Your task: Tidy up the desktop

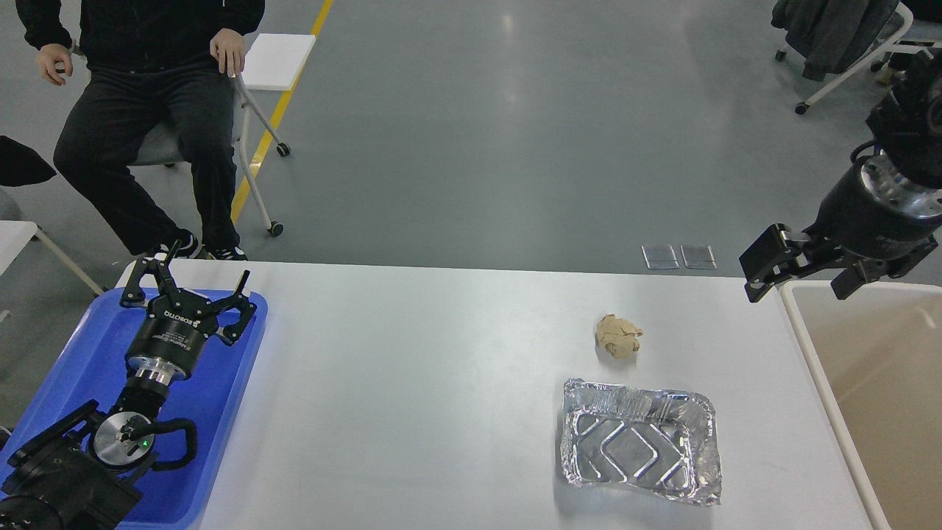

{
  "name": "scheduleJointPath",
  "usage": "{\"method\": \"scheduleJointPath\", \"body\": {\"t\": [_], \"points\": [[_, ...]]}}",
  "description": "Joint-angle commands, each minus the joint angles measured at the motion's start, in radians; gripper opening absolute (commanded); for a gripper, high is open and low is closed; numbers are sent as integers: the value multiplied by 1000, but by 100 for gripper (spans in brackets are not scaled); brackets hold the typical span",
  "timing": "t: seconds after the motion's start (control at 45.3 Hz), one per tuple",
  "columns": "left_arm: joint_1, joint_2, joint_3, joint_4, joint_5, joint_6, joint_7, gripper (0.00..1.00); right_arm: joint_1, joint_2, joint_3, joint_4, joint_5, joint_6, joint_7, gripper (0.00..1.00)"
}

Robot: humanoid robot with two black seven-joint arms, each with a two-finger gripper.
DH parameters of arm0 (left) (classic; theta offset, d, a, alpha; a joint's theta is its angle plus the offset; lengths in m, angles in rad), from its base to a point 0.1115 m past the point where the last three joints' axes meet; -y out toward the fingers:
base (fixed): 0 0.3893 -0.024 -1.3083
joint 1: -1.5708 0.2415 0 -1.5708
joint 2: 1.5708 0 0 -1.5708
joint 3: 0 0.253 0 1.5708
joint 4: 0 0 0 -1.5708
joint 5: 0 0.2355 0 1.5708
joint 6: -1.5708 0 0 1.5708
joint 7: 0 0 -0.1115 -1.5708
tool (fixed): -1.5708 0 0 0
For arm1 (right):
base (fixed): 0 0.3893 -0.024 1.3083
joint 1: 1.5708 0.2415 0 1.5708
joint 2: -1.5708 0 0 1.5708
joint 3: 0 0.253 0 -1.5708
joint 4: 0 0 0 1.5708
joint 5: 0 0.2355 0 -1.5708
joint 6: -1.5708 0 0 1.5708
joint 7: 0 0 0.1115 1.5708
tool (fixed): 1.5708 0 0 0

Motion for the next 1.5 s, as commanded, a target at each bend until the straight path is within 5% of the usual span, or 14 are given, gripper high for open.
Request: {"method": "scheduleJointPath", "body": {"t": [0.0,1.478], "points": [[0,0,0,0,0,1,1,99,6,-4,1,0,0,0,0,100],[0,0,0,0,0,1,0,99,-22,7,-39,-3,152,0,3,100]]}}
